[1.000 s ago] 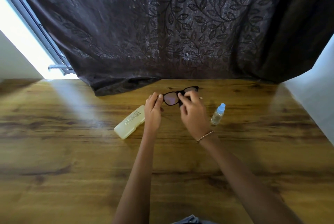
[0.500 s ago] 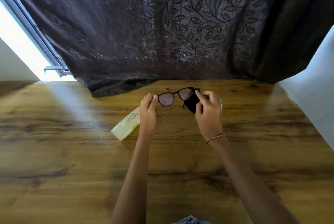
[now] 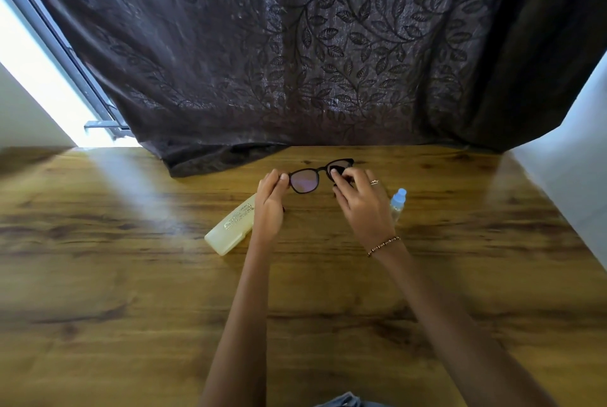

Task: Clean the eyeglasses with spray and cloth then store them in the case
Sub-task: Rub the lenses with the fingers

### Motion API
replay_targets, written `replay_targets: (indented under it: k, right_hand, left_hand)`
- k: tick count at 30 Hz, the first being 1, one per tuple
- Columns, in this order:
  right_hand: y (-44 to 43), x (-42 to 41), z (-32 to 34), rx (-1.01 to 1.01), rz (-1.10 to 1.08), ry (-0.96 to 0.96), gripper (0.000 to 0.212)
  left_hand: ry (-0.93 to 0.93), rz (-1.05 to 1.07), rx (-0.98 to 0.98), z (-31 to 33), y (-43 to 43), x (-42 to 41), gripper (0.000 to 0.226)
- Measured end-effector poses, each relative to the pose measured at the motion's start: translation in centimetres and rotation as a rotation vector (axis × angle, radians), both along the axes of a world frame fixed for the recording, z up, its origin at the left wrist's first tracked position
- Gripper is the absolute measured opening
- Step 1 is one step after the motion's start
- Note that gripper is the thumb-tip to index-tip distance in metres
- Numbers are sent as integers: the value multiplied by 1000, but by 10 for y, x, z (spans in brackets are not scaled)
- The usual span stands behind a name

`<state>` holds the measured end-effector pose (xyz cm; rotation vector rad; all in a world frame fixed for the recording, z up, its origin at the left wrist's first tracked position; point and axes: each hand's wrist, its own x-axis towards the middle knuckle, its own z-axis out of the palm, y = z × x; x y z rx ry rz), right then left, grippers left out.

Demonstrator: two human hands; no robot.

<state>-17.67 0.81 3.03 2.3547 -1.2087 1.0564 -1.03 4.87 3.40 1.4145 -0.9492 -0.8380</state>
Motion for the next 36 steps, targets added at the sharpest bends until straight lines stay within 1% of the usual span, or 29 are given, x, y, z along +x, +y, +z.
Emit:
replay_targets:
  k: [3,5,7,10,11,12,14,15,18,20,21,24,27,29,33,36]
  right_hand:
    - [-6,2,4,-50,-6,2,13]
    - [-8,4,6,-67,-5,11,8]
    - [-10,6,7,-74,11,6,10]
    - [-11,7,9,-91,21,21,12]
    - [-11,8,10,-96,19,27,10]
    - [-10,8,10,-97,17,30,8]
    - [-8,8,10,-93,12,32,7]
    - [-6,8,9,-91,7,35,7]
    - [-3,7,10,-68,7,47,6]
    - [-1,4,9,-44,20,46,2]
    - [0,4,9,-31,24,42,4]
    - [2,1,9,4,34,36,18]
    - [7,1,11,80,98,64,37]
    - [8,0,14,149,98,84,47]
    - [11,-2,16,273,16,-30,44]
    - [20,3,13,262,107,-7,42]
  left_hand:
    - [-19,-31,-5,-4,-4,5,44]
    - [-37,-60,-44,-8,-5,7,34]
    - [-106,-64,-67,-10,-5,11,27]
    - [-196,-34,-42,-5,-5,13,22]
    - [-254,-21,-28,-3,-7,13,20]
    - [-349,-9,-15,1,-10,12,21]
    - [-577,-9,27,10,-19,9,32]
    - [-659,-26,59,17,-25,6,33]
    - [-794,-183,162,31,-39,-1,31]
    - [-829,-288,205,36,-45,-3,28]
    - [-839,-318,215,38,-46,-4,27]
    - [-910,-338,209,39,-47,-7,26]
    - [-968,-294,142,37,-44,-7,23]
    - [-961,-239,94,35,-42,-6,23]
    - [-915,-97,11,36,-40,-3,23]
    - [-946,-78,-28,38,-39,-2,22]
